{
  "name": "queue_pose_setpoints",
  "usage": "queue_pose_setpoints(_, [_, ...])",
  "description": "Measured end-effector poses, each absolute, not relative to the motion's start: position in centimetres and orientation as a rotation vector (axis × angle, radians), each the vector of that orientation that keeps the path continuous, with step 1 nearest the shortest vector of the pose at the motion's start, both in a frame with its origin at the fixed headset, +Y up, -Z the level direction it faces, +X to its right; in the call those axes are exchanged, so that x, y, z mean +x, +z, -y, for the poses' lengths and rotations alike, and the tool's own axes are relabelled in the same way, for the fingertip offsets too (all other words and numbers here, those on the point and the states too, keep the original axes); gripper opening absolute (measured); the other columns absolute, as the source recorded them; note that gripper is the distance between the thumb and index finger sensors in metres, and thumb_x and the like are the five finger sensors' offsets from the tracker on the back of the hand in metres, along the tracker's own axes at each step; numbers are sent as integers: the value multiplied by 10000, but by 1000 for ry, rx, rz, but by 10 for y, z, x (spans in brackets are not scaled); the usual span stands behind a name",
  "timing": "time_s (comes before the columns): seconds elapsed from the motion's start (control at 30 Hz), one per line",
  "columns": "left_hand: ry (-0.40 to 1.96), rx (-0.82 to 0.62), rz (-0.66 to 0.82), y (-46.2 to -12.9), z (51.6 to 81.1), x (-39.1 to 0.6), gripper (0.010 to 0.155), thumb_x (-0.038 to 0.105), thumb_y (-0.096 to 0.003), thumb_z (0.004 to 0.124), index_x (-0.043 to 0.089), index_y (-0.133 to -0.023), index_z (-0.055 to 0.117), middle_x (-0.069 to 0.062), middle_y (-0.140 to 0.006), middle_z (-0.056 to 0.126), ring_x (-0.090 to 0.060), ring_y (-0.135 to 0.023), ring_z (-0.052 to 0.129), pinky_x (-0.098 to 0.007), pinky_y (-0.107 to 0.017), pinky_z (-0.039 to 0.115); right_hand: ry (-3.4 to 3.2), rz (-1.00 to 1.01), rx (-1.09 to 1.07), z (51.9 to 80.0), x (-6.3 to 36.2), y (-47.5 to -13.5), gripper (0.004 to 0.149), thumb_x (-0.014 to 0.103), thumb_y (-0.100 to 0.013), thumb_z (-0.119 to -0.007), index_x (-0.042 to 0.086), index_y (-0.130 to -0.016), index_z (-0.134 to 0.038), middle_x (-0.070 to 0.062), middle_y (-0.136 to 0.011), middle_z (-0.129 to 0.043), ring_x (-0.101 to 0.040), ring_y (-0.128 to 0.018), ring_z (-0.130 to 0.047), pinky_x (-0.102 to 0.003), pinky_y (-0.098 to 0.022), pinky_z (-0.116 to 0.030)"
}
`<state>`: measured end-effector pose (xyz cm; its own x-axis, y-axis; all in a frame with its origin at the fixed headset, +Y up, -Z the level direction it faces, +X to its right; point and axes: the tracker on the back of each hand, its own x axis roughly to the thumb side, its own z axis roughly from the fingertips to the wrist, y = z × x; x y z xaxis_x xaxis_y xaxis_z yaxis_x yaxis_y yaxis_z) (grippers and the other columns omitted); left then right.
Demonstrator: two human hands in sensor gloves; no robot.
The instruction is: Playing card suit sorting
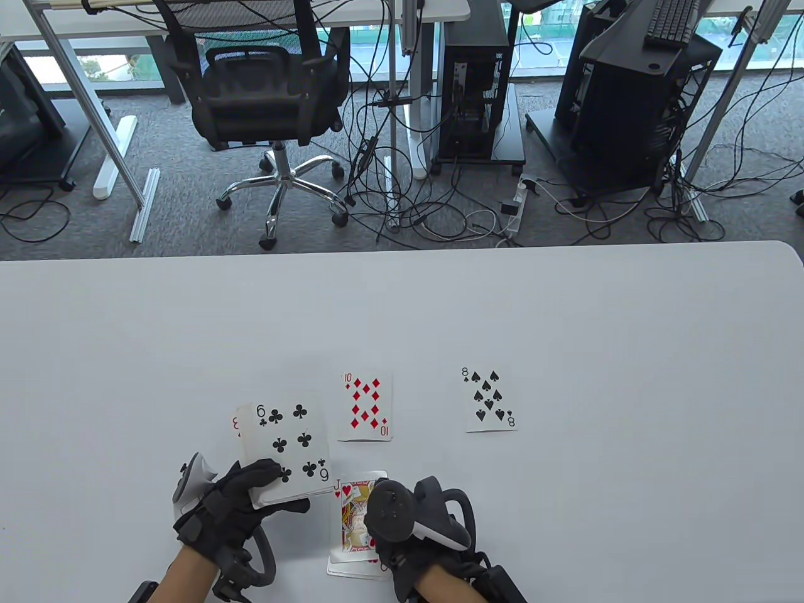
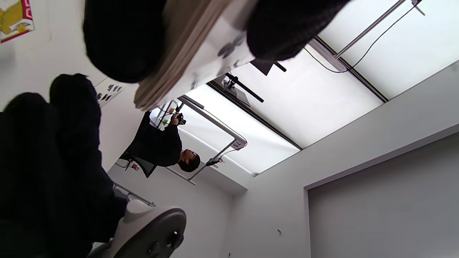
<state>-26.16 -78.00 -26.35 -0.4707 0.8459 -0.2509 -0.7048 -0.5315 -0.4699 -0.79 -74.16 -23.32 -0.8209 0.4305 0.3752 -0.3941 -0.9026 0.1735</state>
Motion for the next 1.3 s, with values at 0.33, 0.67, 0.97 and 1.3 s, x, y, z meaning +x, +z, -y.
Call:
queue_pose_setpoints(0.33, [2017,-662,417,-257,783,-241,675,366,-593,761,203,-1110,360,-137,-1123,556,-426,-940,751,-448,-520,848,2157,103,603,731,4,-230,746,424,-583,-589,-229,-919,-462,-266,-687,-833,-320,-386,-949,-565,-425,-781])
queue_pose_setpoints(0.67, [2024,-740,456,-250,783,-223,686,348,-577,790,208,-1106,376,-136,-1121,562,-433,-937,750,-462,-516,844,2163,163,528,733,-3,-227,698,486,-513,-697,-122,-825,-553,-59,-506,-863,-116,-221,-932,-438,-357,-856])
queue_pose_setpoints(0.97, [2047,-759,470,-249,785,-221,696,340,-570,794,210,-1106,369,-129,-1124,559,-429,-934,757,-454,-512,849,1996,89,418,735,6,-235,423,272,-549,-655,-104,-738,-695,-88,-388,-928,-117,-111,-939,-419,-310,-874])
queue_pose_setpoints(1.3, [2054,-649,417,-255,781,-238,676,342,-578,779,205,-1105,378,-126,-1115,580,-418,-923,777,-438,-502,860,1982,74,218,725,75,-264,401,219,-533,-666,-126,-728,-723,-90,-359,-934,-135,-78,-930,-440,-280,-868])
